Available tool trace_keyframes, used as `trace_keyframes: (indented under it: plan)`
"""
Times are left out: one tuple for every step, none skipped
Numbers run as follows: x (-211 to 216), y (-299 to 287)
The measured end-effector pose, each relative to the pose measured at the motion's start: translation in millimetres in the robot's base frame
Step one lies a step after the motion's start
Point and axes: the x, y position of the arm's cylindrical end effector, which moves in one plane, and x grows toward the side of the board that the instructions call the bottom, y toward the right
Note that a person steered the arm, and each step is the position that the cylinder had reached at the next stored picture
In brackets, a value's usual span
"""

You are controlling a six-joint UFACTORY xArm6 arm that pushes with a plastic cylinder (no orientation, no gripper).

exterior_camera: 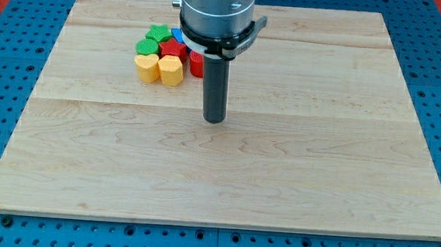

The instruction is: Separate the yellow blocks from a group of blocks

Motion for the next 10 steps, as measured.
trace_keyframes:
  plan:
    - [0.0,-0.4]
    - [-5.5,-3.8]
    - [-19.0,-8.5]
    - [-37.4,-7.8]
    - [-49.9,-7.2]
    - [-56.2,-1.0]
    - [-65.3,-14.4]
    - [-76.3,-41.8]
    - [-89.0,-59.3]
    - [-99.9,-79.7]
